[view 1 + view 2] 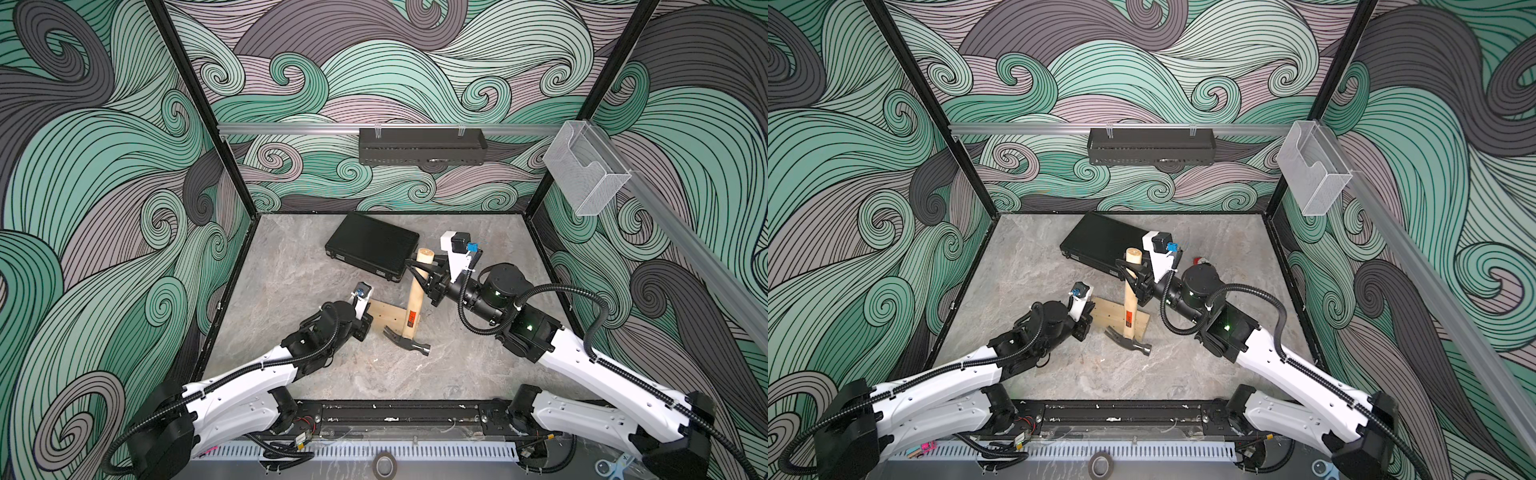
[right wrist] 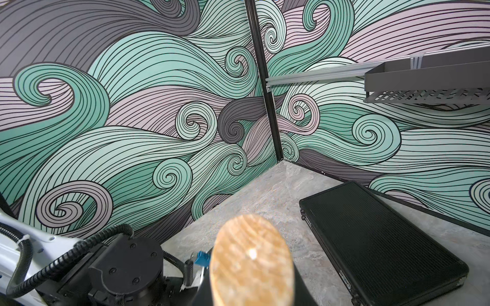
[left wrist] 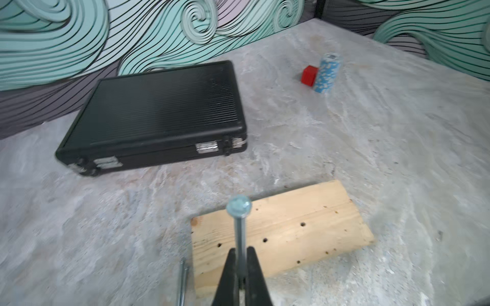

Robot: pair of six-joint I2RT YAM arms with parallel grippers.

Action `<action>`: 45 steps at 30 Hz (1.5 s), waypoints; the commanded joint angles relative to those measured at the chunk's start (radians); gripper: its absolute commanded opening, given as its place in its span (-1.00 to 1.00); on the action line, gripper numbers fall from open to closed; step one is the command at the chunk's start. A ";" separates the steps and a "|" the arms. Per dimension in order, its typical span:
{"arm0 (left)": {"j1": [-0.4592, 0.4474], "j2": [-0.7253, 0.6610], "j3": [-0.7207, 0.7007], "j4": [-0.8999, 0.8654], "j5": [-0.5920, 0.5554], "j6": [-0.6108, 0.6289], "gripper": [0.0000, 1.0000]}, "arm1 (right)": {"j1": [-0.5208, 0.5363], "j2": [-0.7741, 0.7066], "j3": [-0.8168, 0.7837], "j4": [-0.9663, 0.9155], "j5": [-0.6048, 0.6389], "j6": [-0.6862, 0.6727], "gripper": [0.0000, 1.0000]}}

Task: Use a claw hammer to pull out a nail
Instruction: Pick up the nail with the hammer, then place the nail at the center of the board.

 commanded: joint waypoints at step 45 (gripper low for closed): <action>0.455 0.439 0.126 -0.331 0.364 -0.401 -1.00 | -0.013 -0.020 0.026 0.036 0.087 -0.013 -1.00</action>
